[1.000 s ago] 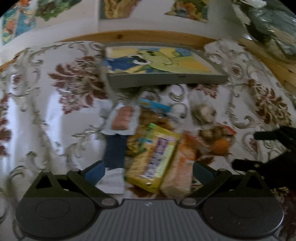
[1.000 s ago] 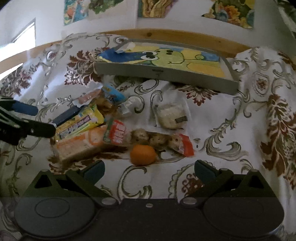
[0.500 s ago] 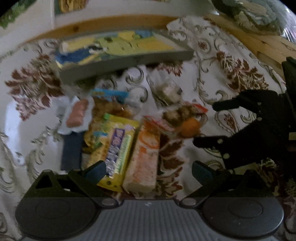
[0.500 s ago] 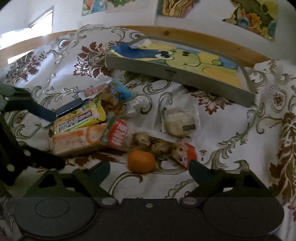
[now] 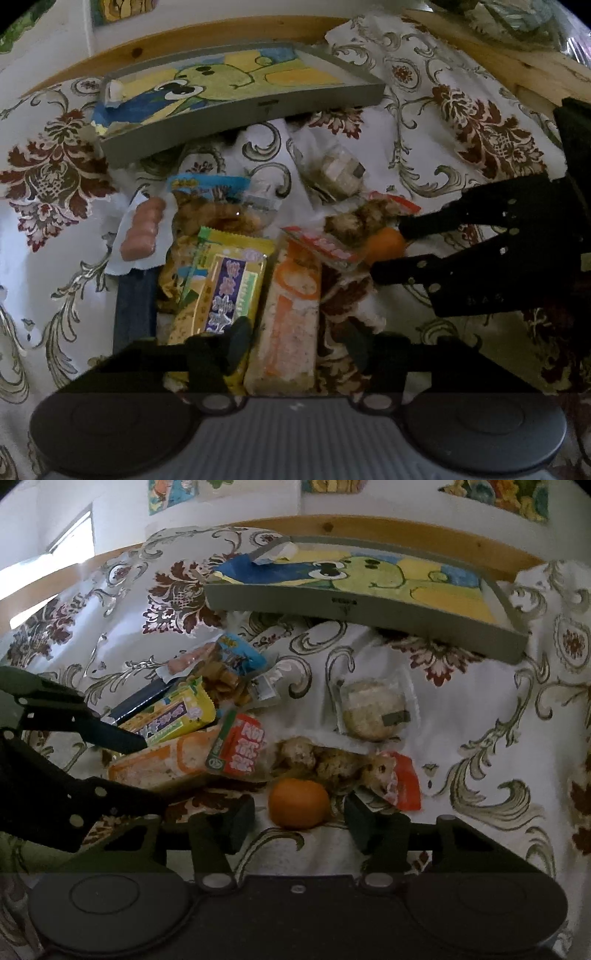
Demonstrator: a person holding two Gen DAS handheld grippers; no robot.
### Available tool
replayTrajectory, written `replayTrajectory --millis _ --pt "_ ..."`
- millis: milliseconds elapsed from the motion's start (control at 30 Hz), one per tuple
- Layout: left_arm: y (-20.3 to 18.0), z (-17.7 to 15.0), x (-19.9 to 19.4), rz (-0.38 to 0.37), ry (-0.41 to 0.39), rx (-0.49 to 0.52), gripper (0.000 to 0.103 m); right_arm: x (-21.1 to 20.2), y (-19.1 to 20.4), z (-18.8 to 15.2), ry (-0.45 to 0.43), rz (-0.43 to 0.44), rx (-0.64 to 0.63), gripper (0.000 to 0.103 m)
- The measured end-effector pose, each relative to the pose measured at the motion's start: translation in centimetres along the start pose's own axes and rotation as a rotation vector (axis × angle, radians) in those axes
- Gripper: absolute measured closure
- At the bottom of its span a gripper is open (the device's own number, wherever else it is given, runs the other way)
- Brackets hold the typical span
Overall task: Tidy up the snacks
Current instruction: 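Move the right tool toward the mandarin orange while the left tool approaches the orange-and-white bar, then close the right tool on the mandarin while the left tool grasps the orange-and-white bar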
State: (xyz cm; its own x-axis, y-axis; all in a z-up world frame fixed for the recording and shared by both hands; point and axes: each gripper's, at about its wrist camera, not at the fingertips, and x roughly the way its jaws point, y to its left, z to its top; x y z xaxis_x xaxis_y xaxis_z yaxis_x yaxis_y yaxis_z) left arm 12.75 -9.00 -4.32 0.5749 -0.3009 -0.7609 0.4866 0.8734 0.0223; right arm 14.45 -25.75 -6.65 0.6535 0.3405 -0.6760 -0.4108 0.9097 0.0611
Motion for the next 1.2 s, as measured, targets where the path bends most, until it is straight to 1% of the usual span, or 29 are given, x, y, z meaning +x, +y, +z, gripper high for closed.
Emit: replayTrajectory --millis 133,367,433,500,567,667,800,1000,1200 --pt "-0.2 0.1 0.3 0.008 0.009 0.010 0.044 0.5 0.0 0.2 0.013 0.010 0.022 0.055" --pt "-0.2 1.0 1.4 0.025 0.053 -0.023 0.045 1.3 0.1 0.5 0.030 0.010 0.046 0.056" --pt "-0.3 1.2 1.4 0.037 0.055 -0.024 0.045 1.2 -0.1 0.5 0.027 0.006 0.058 0.064" --pt "-0.3 1.4 1.5 0.046 0.062 -0.026 0.055 1.0 -0.4 0.5 0.021 0.001 0.073 0.064" --pt "-0.3 1.6 1.6 0.064 0.078 -0.015 0.061 0.6 -0.5 0.2 0.011 0.005 0.089 0.064" --pt "-0.1 1.8 1.5 0.049 0.101 -0.024 0.063 -0.1 -0.4 -0.1 0.009 0.005 0.101 0.064" --pt "0.5 1.8 1.0 0.017 0.125 -0.096 0.063 -1.2 -0.3 -0.5 -0.002 0.016 0.120 0.064" --pt "0.6 1.9 2.1 0.015 0.143 -0.096 0.060 -1.6 0.0 -0.9 -0.003 0.018 0.116 0.064" --pt "0.7 1.7 1.6 0.020 0.154 -0.136 0.063 -2.1 0.0 -1.2 -0.014 0.021 0.139 0.064"
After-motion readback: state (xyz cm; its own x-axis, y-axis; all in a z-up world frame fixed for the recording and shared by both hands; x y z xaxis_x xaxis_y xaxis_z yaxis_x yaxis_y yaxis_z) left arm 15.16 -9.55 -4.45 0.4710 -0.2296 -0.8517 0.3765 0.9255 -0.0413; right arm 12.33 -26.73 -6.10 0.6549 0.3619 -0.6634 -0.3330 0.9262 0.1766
